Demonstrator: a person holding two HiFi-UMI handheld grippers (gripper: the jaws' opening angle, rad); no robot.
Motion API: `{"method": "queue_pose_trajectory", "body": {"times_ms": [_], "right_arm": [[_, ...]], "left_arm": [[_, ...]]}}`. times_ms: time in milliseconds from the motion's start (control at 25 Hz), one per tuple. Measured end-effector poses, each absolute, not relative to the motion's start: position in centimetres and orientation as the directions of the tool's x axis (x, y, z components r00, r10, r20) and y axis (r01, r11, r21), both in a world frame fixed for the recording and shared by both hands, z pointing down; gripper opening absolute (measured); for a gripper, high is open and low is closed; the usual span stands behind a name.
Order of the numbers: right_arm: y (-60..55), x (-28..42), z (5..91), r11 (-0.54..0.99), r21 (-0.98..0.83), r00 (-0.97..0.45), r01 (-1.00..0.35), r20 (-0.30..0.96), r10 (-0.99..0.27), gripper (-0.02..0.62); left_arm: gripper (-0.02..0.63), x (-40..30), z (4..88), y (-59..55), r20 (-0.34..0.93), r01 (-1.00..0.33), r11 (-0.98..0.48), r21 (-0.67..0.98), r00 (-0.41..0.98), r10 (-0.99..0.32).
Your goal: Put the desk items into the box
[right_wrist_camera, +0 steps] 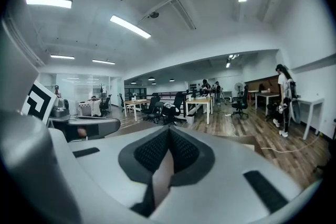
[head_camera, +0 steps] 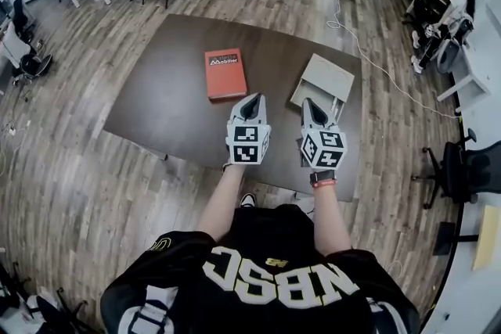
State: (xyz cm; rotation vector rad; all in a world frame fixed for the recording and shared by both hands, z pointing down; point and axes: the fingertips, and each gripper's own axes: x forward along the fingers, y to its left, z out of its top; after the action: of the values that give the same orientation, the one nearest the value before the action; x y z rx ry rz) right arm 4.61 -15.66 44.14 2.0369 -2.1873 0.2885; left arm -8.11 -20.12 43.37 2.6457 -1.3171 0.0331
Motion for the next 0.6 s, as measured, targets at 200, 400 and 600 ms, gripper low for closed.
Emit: {"method": "queue_pose_trajectory", "body": {"times_ms": [200,400,600], "right_arm": [[-18.9,3.9,46.7,0.109,-0.026,-0.112,-0.994,0.301,-0.947,0.008],[-21.3,3.9,49.4,0.16,-0.064,-0.172,-0.985,0.349,-0.921,0.008],[-23.4,2.6,52.1,0.219,-0.108,-0.244,-0.97,0.4,-0.883,0.008]], "left_arm": [[0.014,-9.0,47.2,-23.2,0.198,-0.823,-0.539,0.182,0.567,-0.799],[0.014,-9.3,52.0,-25.0,0.318,-0.853,-0.466,0.237,0.521,-0.792],[0.017,-10.2,56.8,-25.3,0.44,-0.881,-0.398,0.257,0.474,-0.763]]}}
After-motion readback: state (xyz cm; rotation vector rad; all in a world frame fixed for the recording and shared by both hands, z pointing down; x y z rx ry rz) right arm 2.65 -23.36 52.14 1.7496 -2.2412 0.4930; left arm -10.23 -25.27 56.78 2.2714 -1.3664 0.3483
